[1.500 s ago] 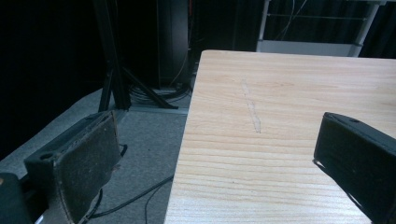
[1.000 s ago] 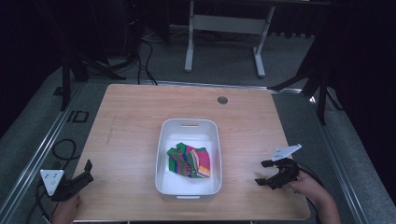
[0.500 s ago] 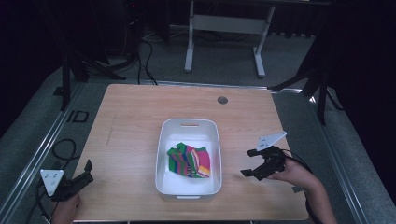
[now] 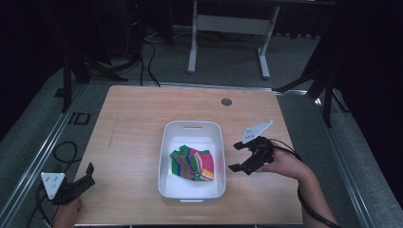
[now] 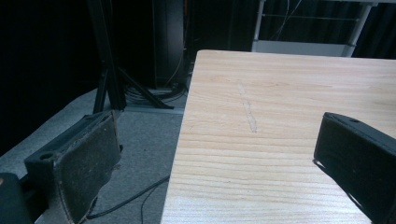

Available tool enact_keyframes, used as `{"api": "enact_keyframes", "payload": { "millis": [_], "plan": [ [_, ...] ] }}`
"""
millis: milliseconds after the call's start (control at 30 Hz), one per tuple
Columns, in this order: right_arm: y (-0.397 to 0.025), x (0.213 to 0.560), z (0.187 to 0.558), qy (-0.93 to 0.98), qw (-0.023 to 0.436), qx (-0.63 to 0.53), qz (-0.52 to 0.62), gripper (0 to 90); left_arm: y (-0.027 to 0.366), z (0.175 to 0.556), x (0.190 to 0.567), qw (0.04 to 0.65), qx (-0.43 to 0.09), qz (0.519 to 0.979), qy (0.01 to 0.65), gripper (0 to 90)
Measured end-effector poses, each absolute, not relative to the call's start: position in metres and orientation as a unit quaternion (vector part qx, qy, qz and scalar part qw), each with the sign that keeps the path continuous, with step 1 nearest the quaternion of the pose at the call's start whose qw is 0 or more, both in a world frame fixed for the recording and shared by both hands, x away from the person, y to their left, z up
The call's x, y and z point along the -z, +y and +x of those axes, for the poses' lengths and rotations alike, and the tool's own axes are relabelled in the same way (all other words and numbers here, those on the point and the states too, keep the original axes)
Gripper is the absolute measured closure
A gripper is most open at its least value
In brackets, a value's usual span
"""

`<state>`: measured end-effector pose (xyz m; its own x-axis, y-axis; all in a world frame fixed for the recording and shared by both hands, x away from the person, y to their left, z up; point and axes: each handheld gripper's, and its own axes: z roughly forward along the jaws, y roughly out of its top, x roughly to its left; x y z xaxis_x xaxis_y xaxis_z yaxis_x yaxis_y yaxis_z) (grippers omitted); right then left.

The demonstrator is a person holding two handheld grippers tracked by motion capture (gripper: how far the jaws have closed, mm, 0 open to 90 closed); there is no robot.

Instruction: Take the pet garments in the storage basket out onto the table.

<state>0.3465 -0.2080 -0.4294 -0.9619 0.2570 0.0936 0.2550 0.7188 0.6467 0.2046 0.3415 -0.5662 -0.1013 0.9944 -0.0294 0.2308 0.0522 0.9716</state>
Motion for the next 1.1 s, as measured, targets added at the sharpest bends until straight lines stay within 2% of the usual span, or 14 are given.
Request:
{"api": "enact_keyframes", "payload": {
  "millis": [333,1100],
  "plan": [
    [-0.169,0.436,0.357,0.936,-0.012,-0.332,0.122,13.0,0.342,0.204,0.566,0.424,-0.450,0.521,0.588,0.9],
    [-0.081,0.481,0.371,0.963,-0.039,-0.243,0.105,13.2,0.343,0.204,0.566,0.428,-0.448,0.521,0.587,0.9]
  ]
}}
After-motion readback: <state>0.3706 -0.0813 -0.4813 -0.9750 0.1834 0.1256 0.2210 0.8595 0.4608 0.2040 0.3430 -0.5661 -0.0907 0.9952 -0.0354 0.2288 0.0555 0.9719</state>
